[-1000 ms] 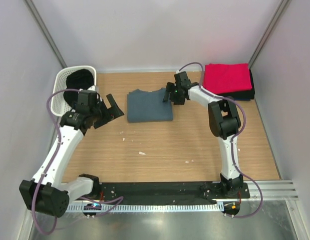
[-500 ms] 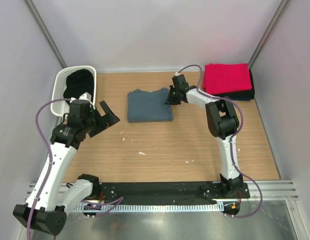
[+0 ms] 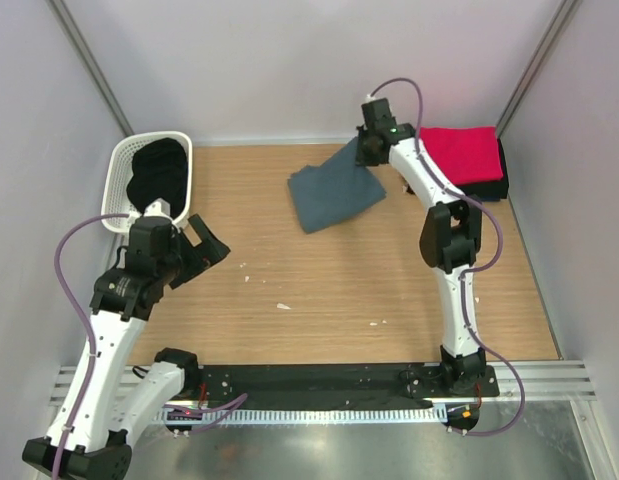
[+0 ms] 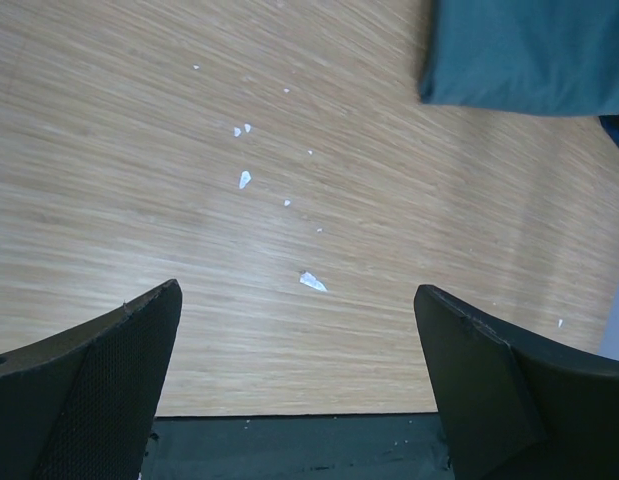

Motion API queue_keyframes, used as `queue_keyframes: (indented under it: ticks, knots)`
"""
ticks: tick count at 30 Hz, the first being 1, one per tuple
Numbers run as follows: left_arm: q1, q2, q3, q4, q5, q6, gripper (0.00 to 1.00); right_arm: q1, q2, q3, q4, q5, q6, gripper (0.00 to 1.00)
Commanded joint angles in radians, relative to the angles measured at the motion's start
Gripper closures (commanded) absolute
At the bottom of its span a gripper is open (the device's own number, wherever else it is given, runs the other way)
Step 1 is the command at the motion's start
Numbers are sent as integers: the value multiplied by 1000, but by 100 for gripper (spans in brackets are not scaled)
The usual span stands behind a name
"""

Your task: Fold and stack the t-shirts

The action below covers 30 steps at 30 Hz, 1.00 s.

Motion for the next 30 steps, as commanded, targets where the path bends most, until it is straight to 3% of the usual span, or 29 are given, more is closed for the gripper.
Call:
queue_keyframes:
  ticks: [1, 11, 18, 30]
  knots:
    - [2, -9, 5, -33, -64, 10, 0, -77, 10, 139, -117, 26, -99, 99]
    - [1, 43, 93, -138, -100, 1, 0, -203, -7, 270, -128, 40, -185, 99]
    - [2, 46, 76, -161, -111, -15, 0, -237, -31, 304, -85, 98, -365, 99]
    - [3, 92, 108, -191, -104, -5, 0, -412, -51, 323, -15, -179, -314, 99]
